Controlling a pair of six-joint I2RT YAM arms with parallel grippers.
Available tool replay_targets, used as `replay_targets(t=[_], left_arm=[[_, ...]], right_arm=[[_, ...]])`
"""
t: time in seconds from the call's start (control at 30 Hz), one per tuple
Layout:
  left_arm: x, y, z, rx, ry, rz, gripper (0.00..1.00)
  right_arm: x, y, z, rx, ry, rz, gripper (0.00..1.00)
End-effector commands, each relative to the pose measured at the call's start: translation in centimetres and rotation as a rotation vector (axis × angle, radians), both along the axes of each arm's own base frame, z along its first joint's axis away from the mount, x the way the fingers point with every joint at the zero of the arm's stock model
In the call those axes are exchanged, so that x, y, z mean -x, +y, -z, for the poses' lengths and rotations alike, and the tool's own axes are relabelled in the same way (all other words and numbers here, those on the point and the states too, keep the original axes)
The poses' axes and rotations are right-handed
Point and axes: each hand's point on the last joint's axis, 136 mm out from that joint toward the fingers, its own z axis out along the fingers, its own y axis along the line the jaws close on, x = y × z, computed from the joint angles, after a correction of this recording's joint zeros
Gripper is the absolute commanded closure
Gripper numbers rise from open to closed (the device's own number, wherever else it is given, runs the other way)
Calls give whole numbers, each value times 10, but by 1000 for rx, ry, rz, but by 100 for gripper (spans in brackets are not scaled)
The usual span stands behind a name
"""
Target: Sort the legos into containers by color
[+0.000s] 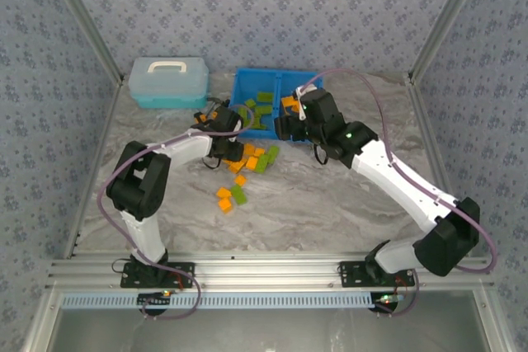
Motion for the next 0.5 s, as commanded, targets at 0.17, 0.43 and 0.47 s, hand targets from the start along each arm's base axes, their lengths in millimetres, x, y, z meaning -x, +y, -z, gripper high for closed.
replay_targets(t=[0.17,0.43,0.47], left_arm=[[3,-5,-33,71,-38,-36,68],[5,-57,-180,351,-339,-23,67],[3,-73,-193,396,-375,-7,67]], right_arm=[[6,-14,-15,-39,-37,57,14],[13,-32,-37,-129,-115,138,5],[14,-38,-33,-138,-121,163,4]])
